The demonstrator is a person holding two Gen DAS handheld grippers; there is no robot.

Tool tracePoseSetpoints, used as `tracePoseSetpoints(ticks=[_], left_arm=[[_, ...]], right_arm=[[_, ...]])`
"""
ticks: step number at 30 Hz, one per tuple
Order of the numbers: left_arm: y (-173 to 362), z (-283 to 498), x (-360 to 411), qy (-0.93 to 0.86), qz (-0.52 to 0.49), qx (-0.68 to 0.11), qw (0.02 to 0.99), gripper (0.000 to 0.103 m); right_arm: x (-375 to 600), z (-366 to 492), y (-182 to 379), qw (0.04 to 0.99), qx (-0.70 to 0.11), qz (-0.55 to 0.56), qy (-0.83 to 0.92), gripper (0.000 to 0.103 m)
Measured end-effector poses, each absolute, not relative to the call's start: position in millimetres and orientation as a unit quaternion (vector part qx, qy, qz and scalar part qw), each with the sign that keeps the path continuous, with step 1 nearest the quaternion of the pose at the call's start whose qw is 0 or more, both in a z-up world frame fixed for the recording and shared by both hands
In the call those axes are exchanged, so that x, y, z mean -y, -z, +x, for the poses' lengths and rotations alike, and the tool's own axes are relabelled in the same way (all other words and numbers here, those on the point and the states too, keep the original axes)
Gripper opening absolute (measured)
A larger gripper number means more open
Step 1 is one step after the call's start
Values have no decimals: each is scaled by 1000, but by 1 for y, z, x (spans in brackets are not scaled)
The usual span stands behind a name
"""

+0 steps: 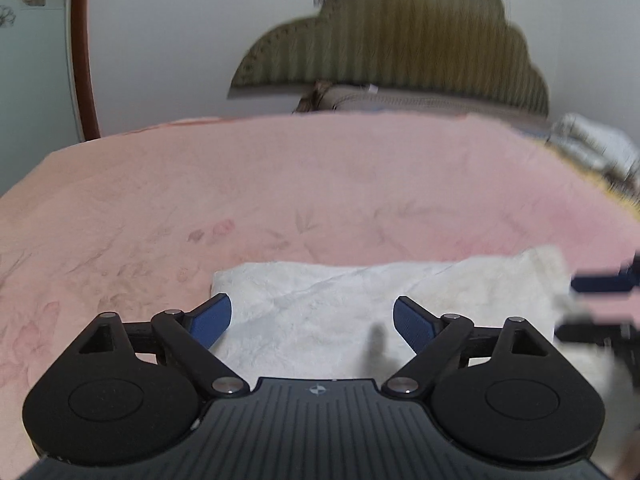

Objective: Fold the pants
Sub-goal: 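Open both grippers to release the folded pants onto the bedspread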

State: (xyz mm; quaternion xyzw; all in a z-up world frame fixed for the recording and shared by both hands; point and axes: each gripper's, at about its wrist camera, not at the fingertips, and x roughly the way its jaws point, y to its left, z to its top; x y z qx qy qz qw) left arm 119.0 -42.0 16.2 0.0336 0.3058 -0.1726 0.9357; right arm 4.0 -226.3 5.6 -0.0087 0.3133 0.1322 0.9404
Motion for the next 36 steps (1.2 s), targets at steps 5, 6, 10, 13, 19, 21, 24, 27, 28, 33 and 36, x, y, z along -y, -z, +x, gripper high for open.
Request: tracePoseSetpoints(ticks=[5,6,10,13,19,21,24,27,28,33,36], left_arm=[[-2,99,38,176,50,-307,934,95],[5,101,40,172,60,-322,929,93],[-4,90,26,173,24,-311,934,91],[-8,73,20,184,19,-299,936,98],[12,70,35,189,75,-317,926,97],[9,71,30,196,58,-322,924,97],[8,74,16,194,23,-330,923,97],[10,79,0,177,-8,-345,922,97],[11,80,-4,167,-13,-348,922,97],[3,73,-14,122,-14,-349,929,97],[-11,61,-5,129,-3,-333,934,98]], right_arm=[[206,-20,17,925,-338,-42,-170,57],[206,-20,23,927,-333,-45,-169,57],[210,-25,14,937,-317,-10,-149,58],[209,-33,15,935,-316,-3,-159,58],[210,-40,22,936,-315,16,-153,59],[220,-44,16,942,-300,39,-146,59],[244,-46,12,950,-285,75,-104,61],[267,-42,18,947,-297,114,-49,61],[272,-42,21,945,-299,127,-40,61],[268,-46,22,950,-277,140,-21,61],[253,-44,15,958,-266,106,-20,61]])
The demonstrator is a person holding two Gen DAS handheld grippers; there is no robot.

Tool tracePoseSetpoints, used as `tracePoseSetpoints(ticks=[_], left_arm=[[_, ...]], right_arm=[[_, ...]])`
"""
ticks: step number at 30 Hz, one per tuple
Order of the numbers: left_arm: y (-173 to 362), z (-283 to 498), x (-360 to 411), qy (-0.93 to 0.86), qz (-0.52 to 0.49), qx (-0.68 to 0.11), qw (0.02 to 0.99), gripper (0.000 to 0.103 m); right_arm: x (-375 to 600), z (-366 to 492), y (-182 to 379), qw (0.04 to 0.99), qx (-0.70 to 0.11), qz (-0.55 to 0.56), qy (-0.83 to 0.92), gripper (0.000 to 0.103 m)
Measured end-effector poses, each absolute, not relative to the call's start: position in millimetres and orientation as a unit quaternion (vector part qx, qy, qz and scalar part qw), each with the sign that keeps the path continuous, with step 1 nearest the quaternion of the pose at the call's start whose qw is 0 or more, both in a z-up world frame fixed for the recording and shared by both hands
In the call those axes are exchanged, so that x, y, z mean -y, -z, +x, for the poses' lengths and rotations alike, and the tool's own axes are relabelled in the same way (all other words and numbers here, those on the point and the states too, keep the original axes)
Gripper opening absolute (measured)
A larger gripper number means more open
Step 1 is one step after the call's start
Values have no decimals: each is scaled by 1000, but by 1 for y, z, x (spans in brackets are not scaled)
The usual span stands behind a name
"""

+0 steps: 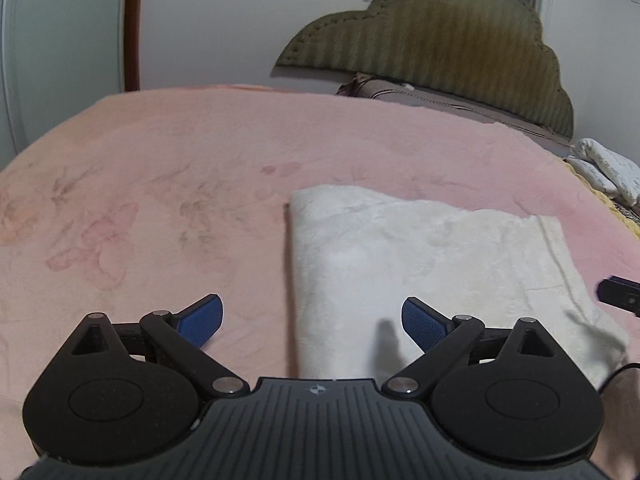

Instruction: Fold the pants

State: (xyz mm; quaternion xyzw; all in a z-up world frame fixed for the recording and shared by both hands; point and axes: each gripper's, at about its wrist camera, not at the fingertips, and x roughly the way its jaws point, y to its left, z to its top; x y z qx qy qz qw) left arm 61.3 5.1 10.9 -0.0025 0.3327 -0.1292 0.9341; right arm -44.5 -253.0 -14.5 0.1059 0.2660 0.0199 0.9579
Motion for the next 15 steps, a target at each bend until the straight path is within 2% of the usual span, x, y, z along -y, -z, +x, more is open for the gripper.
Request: tracePoseSetpoints(ticks=[3,8,9,10,11,15], left_arm=[[-17,46,16,172,20,-326,929,98],[1,28,58,194,110,-317,922,99],[6,25,63,189,123,-311,923,99],[9,24,65,185,129,-305,925,100],[9,23,66,183,130,-302,926,100],[11,26,62,179,114,-314,925,103]], right_arm=[[240,-39,15,959,-275,65,-14,62],[240,-39,23,950,-298,83,-48,61],[237,-40,25,950,-302,71,-43,59],[236,-40,27,950,-303,60,-33,50],[236,-41,29,951,-303,55,-28,48],[234,-43,34,952,-300,56,-25,48]])
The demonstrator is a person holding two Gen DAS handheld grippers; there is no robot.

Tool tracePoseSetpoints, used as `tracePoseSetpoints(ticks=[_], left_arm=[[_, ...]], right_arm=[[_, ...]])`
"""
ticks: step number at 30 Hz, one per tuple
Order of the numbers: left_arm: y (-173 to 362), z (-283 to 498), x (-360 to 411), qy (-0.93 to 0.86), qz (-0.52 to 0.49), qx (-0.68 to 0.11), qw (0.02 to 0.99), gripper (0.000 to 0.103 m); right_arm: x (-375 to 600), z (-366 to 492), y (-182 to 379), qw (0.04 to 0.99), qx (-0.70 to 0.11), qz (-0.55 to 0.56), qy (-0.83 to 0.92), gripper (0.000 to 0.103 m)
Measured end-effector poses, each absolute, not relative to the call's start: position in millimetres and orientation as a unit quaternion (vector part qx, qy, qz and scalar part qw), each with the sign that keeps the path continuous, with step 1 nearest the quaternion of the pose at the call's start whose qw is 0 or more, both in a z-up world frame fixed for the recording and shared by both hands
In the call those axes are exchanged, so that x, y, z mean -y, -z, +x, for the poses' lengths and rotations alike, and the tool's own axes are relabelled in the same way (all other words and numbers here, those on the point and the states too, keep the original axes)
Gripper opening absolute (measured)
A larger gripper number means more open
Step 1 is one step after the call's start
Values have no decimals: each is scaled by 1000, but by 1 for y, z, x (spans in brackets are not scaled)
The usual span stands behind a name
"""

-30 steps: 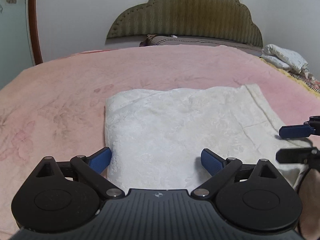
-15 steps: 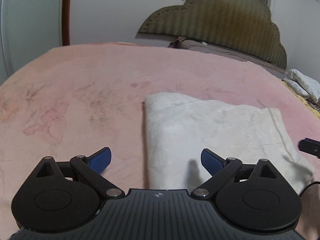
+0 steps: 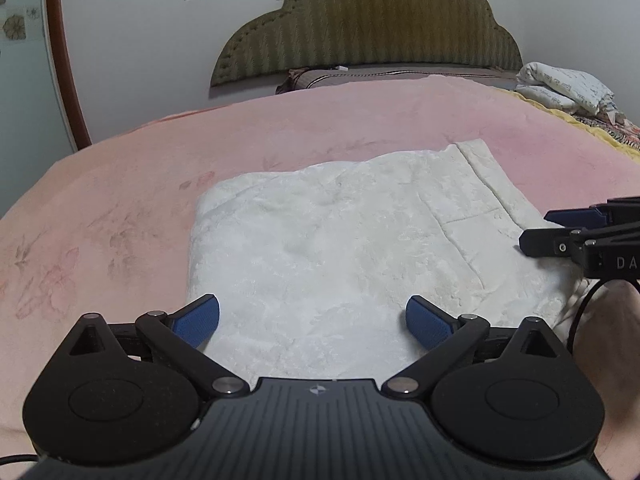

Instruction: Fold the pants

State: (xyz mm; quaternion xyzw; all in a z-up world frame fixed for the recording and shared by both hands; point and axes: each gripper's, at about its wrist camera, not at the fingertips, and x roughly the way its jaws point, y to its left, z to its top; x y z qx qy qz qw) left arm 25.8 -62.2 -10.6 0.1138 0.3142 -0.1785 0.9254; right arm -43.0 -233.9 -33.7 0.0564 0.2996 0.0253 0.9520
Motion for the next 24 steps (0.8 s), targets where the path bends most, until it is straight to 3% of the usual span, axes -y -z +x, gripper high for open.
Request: tracePoseSetpoints(ticks=[16,24], left_arm=[[8,28,59,180,110,-317,925,103],[-5,48,22,153,69,-324,931,97]], right_arm=[[234,-46,33,953,-296,52,-25,49],[265,-42,31,943,-308,121,-32,64]])
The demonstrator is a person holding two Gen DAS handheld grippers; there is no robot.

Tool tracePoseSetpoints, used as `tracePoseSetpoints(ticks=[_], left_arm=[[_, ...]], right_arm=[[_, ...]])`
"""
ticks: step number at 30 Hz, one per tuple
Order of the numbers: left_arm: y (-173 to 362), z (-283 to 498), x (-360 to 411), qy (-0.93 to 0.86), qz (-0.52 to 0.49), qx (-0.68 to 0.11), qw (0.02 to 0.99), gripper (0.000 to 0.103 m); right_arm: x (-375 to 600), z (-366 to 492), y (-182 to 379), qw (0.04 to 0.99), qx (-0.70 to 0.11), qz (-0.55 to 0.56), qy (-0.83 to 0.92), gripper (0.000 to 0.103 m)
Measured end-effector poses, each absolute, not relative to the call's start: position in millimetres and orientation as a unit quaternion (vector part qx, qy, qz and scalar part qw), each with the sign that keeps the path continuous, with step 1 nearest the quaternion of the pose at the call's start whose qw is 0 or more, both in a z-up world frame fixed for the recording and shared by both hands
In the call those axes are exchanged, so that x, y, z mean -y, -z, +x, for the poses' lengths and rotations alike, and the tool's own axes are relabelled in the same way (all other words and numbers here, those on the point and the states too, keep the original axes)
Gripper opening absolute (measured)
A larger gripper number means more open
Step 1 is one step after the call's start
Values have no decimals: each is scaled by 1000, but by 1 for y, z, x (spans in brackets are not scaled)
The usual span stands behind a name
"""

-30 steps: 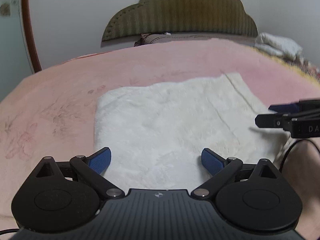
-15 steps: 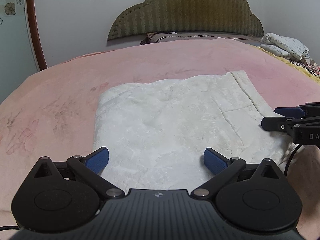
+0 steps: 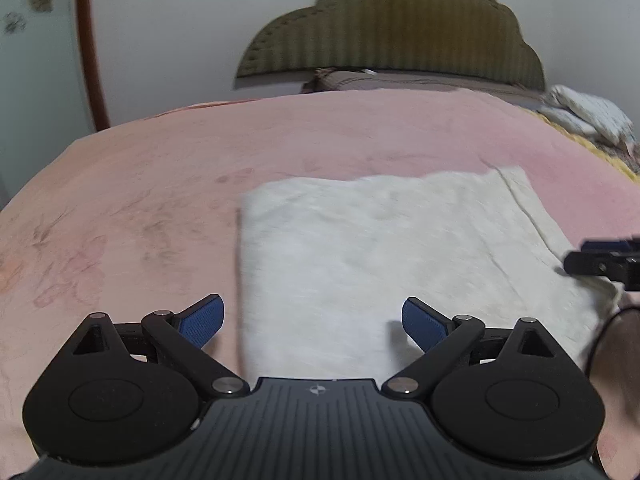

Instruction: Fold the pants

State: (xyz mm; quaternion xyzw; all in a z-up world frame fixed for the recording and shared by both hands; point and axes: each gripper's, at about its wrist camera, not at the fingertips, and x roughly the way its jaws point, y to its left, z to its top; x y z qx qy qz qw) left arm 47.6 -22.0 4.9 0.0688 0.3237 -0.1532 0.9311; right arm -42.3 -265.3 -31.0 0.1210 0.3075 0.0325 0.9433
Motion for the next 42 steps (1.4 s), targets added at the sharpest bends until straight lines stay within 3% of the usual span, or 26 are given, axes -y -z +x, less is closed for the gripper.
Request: tracePoseSetpoints(ticks=[7,11,18,22,24,25,28,32,34,36,42], left_arm=[[-1,81,-26,151,-30,-371,916,98],[2,86,-42,131,-79,-383,911,97],[-20,66,-17,133,-11,-333,934,98],[-20,52,6,150,39,-317,936,98],[-18,47,14,152,60,-313,936,99],[-18,45,17,152,68,-312,935,99],[-16,43,22,157,73,-311,935,99],[-22,39,24,165,71,-300,937,99],[-25,38,24,159,82,-285,942,100],[-26,38,22,144,90,-281,944,100],[-30,40,-4,133,70,-292,945,99]], right_arm=[[294,-35,48,919,-321,216,-77,66],[290,-36,46,925,-313,205,-62,66],[243,-52,18,953,-284,67,-84,66],[230,-55,20,944,-315,39,-92,66],[231,-60,24,939,-325,49,-100,61],[232,-63,23,940,-323,47,-98,53],[230,-70,20,944,-315,28,-94,41],[219,-72,15,947,-311,-11,-79,34],[220,-69,19,945,-320,-14,-71,34],[224,-66,26,941,-331,4,-68,43],[208,-92,-6,966,-241,-33,-86,48]])
